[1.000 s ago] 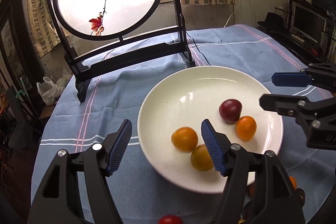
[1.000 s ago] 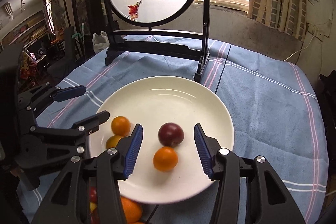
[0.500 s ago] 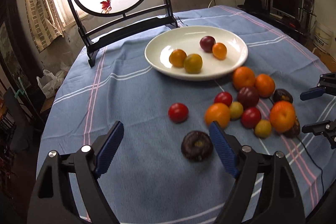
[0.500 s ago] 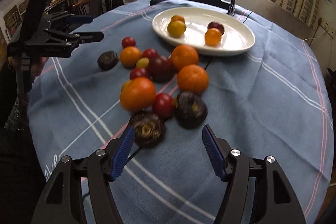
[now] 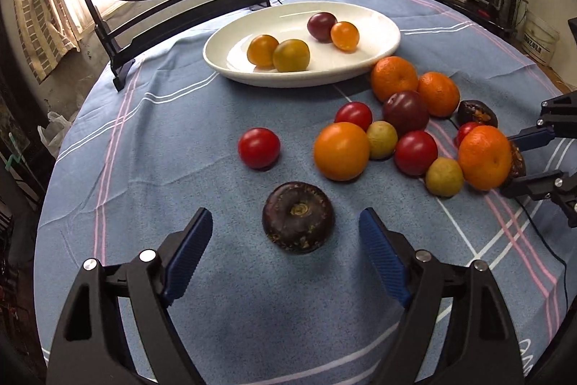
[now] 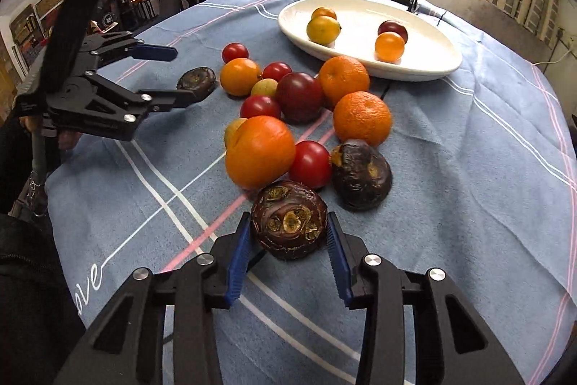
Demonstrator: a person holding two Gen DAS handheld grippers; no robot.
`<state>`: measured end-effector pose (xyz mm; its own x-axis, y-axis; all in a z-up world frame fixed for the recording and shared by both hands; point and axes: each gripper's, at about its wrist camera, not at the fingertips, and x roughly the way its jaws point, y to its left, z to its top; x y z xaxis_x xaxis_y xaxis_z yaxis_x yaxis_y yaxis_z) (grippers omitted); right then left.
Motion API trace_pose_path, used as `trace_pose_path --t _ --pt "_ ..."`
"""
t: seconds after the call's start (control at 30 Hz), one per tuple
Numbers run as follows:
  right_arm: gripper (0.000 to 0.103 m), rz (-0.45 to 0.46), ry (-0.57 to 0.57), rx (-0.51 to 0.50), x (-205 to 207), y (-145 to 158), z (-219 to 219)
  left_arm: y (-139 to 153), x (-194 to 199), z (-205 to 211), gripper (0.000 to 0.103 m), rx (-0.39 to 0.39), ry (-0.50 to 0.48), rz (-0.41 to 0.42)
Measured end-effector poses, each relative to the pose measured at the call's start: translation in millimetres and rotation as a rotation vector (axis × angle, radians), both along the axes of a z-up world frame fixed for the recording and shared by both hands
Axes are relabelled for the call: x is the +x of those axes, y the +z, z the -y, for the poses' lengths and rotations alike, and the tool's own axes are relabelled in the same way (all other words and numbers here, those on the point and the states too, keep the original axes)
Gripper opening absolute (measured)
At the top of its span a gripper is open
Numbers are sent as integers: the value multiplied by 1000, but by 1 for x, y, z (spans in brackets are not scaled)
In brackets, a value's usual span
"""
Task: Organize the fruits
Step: 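Grasp a dark brown round fruit with the left tool while the right tool grasps a brown mangosteen, then lower both brown fruits into the white plate and open both tools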
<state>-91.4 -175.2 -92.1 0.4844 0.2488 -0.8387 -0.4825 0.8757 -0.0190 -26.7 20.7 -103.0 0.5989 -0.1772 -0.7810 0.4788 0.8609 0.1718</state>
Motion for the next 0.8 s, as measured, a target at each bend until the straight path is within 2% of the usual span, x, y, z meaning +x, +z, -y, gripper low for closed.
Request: trace_pose_path --t 0.1,0.17,0.27,0.43,0.63,0.8 --pt "40 26 -19 16 -5 11 10 -5 5 5 76 -8 -16 -34" --pt "40 41 -27 27 -6 18 15 -7 7 7 58 -21 -23 -70" --pt "40 59 -30 36 -8 23 17 -6 5 6 43 -36 -21 -83" --pt "40 82 -21 45 -11 29 16 11 -2 2 42 -65 -17 -63" --pt "40 170 -22 52 1 55 15 57 -3 8 42 -103 -27 57" --pt "40 281 -54 72 29 87 12 94 23 24 42 -139 22 151"
